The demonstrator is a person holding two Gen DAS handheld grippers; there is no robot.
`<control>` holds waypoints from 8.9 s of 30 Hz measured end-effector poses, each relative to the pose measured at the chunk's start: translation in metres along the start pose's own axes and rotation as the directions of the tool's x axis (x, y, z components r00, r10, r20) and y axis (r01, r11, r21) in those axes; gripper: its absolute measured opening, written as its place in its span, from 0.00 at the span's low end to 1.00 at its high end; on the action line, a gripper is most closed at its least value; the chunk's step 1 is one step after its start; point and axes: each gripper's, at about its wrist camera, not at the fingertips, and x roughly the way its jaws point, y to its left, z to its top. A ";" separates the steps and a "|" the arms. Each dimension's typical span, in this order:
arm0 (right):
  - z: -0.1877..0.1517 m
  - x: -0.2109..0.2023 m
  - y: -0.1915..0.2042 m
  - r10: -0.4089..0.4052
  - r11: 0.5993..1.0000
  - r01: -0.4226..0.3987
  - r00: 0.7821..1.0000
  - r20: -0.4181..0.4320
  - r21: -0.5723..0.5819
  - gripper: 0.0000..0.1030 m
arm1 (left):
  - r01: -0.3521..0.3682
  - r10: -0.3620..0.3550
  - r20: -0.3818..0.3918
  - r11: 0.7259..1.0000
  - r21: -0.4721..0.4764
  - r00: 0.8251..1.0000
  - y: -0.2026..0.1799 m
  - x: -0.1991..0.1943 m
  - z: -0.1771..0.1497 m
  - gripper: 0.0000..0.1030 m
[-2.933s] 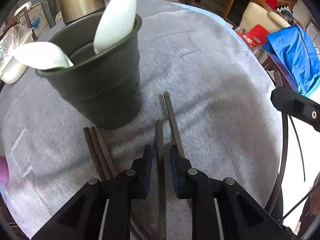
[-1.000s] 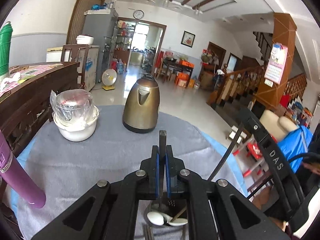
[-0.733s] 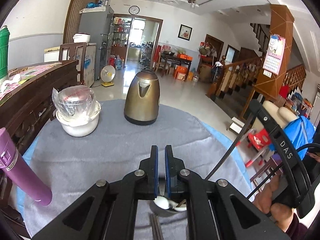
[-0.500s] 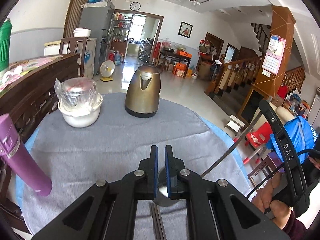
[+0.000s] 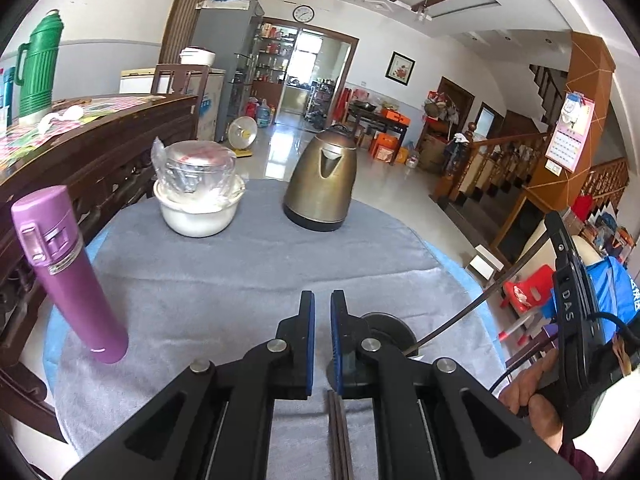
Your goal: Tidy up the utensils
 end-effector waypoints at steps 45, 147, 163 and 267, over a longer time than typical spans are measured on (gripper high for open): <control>-0.007 -0.059 -0.061 0.171 0.971 -0.126 0.961 -0.219 0.204 0.69 | -0.238 0.248 -0.070 0.964 0.122 0.966 -0.003 -0.004 -0.048 0.38; -0.189 -0.019 -0.092 0.468 0.776 0.017 0.654 -0.594 0.630 0.68 | -0.078 0.131 -0.400 0.986 0.146 0.907 -0.027 0.094 -0.144 0.59; -0.194 -0.017 -0.095 0.477 0.769 0.025 0.643 -0.599 0.639 0.68 | -0.099 0.145 -0.404 0.986 0.132 0.903 -0.012 0.099 -0.136 0.61; -0.194 0.043 -0.010 0.209 0.976 -0.029 0.435 -0.876 0.218 0.14 | -0.069 0.116 -0.491 0.991 0.112 0.863 0.054 0.118 -0.099 0.27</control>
